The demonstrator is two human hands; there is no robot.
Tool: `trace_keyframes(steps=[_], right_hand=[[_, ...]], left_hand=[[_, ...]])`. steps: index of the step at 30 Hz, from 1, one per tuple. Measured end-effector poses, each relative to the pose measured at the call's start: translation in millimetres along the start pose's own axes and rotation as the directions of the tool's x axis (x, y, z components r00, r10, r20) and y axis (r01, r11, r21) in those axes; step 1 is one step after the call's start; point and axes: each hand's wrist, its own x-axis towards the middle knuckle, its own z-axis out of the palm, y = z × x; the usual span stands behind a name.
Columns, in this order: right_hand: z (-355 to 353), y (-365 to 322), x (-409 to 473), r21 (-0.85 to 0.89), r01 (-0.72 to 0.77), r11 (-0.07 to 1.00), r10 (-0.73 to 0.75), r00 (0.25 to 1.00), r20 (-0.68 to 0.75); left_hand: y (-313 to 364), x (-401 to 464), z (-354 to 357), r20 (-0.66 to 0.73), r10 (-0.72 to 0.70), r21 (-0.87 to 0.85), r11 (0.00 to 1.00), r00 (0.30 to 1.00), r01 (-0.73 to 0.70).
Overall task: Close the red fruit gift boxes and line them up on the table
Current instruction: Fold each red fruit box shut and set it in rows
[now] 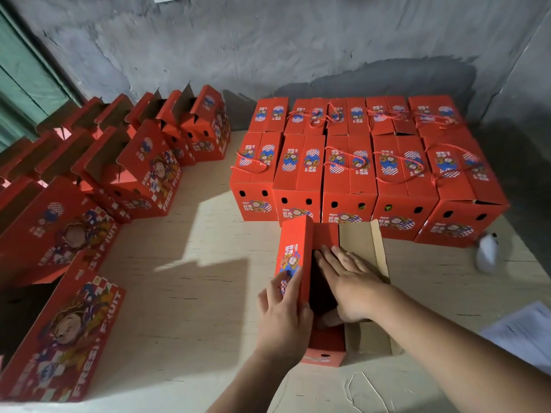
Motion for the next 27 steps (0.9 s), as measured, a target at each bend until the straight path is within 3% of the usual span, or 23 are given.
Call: trace_keyframes(steps=[2, 6, 12, 15, 20, 27], right_hand=[[-0.4, -1.1, 2.1, -0.015, -0.001, 1.000, 0.001, 1.000, 0.020], [-1.3, -1.7, 6.6, -0.018, -0.025, 1.000, 0.026, 0.999, 0.047], [0.8, -0.8, 8.4, -0.041, -0.030, 0.999, 0.032, 0.998, 0.053], [-2.1, -2.7, 10.9, -0.048, -0.041, 0.998, 0.045, 0.996, 0.080], [-1.9, 0.0, 12.7, 0.008, -0.037, 0.999, 0.036, 0.992, 0.125], [8.4, 8.4, 4.8, 0.175, 0.043, 0.984, -0.040, 0.999, -0.018]], left_hand=[[5.6, 8.0, -2.1, 0.062, -0.050, 0.159, 0.986, 0.997, 0.040], [18.1, 45.2, -8.2, 0.078, -0.060, 0.145, 0.988, 0.995, 0.048], [6.9, 81.8, -4.4, 0.232, -0.046, 0.250, 0.968, 0.972, -0.014], [5.2, 84.2, -3.9, 0.222, -0.047, 0.327, 0.944, 0.974, -0.029], [20.2, 82.2, 14.1, 0.231, -0.212, 0.409, 0.907, 0.950, 0.103], [2.8, 80.9, 25.0, 0.163, -0.096, 0.459, 0.888, 0.982, 0.011]])
